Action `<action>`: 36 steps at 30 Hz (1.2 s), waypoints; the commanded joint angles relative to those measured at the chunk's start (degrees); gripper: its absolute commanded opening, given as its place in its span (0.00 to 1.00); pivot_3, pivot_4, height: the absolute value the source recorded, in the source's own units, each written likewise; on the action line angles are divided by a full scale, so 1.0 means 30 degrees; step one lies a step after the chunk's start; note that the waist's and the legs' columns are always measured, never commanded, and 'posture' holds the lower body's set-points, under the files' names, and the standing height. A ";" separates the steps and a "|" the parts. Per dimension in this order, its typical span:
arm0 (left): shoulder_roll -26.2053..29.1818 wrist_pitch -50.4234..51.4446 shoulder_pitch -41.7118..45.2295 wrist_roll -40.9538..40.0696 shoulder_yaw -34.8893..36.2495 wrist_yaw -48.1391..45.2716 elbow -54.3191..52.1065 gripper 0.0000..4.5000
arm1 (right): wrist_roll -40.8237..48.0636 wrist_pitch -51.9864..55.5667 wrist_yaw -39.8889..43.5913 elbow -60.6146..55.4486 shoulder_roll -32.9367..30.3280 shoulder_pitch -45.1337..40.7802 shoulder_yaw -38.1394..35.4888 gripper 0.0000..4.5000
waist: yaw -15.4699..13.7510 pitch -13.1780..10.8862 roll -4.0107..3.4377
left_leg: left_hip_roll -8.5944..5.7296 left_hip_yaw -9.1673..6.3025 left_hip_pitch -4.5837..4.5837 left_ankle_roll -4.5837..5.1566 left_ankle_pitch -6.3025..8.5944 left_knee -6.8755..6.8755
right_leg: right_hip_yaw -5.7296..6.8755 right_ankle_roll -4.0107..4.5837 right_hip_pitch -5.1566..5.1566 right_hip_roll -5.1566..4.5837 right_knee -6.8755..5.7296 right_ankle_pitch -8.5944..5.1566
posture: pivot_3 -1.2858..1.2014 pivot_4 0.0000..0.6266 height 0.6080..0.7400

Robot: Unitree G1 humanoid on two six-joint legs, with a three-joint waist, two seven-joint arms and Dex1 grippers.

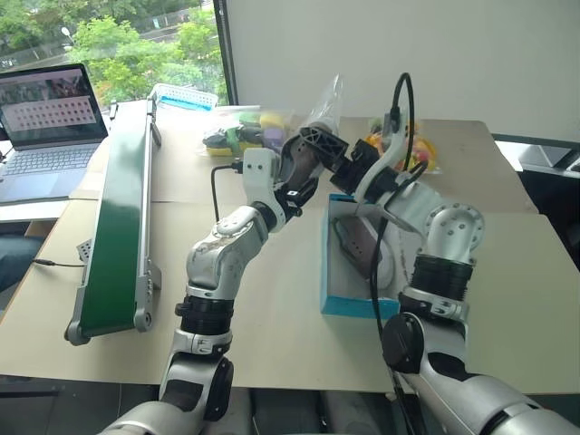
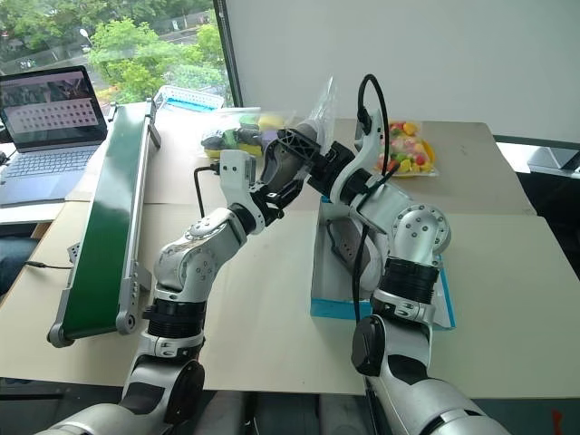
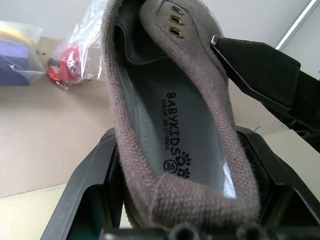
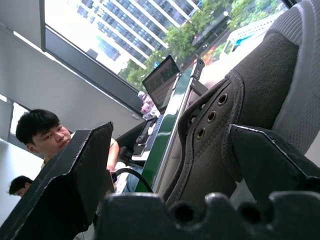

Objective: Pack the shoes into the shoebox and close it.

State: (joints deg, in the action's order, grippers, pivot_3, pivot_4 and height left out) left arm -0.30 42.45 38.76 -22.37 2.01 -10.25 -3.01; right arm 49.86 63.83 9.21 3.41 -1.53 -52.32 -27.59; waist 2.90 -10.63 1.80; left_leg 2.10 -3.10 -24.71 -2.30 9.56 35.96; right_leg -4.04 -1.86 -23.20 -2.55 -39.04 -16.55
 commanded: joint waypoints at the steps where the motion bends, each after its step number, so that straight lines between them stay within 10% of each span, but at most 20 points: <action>1: 0.0176 -0.0105 0.1067 -0.0252 0.0113 -0.0122 -0.1010 0.55 | 0.0425 -0.0669 -0.0145 -0.0511 -0.0553 0.0132 0.0052 1.00 | -0.0062 0.0000 0.0000 | -0.0003 0.0001 -0.0003 0.0000 0.0000 0.0003 | 0.0000 -0.0001 0.0004 -0.0002 0.0004 0.0000 | 0.52 0.24 1.00; 10: 0.2435 -0.0455 0.1267 0.0182 0.0333 -0.0700 -0.1131 0.55 | 0.0923 -0.0587 0.0425 -0.0111 -0.3238 -0.0171 -0.0087 1.00 | -0.0114 -0.0004 -0.0005 | -0.0006 0.0001 -0.0012 0.0000 0.0000 0.0000 | 0.0003 -0.0003 0.0004 -0.0004 0.0024 -0.0002 | 0.52 0.24 1.00; 28: -0.0400 0.2701 0.0303 -0.1882 -0.0130 0.0779 -0.3685 0.55 | 0.0342 -0.2438 0.0935 0.2025 -0.3106 -0.0713 0.0888 1.00 | -0.0084 -0.0005 -0.0008 | -0.0004 0.0006 -0.0008 0.0000 0.0000 -0.0012 | -0.0005 -0.0005 0.0007 -0.0002 0.0034 -0.0003 | 0.52 0.24 1.00; 36: 0.0118 0.4032 -0.0315 -0.2112 -0.0120 0.0796 -0.4080 0.55 | 0.0216 -0.2788 0.1162 0.2274 -0.3319 -0.0778 0.1132 0.39 | -0.0141 -0.0008 -0.0012 | -0.0006 0.0004 -0.0016 0.0000 0.0000 -0.0011 | -0.0003 -0.0006 0.0007 -0.0005 0.0044 -0.0004 | 0.52 0.24 1.00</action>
State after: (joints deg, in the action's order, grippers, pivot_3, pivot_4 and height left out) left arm 0.12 53.14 38.10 -27.38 1.32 -8.06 -13.37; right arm 49.59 57.52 11.23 12.31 -10.61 -52.71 -23.91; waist 2.48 -10.65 1.76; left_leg 2.08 -3.08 -24.75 -2.30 9.56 35.93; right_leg -4.05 -1.88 -23.18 -2.57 -38.91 -16.56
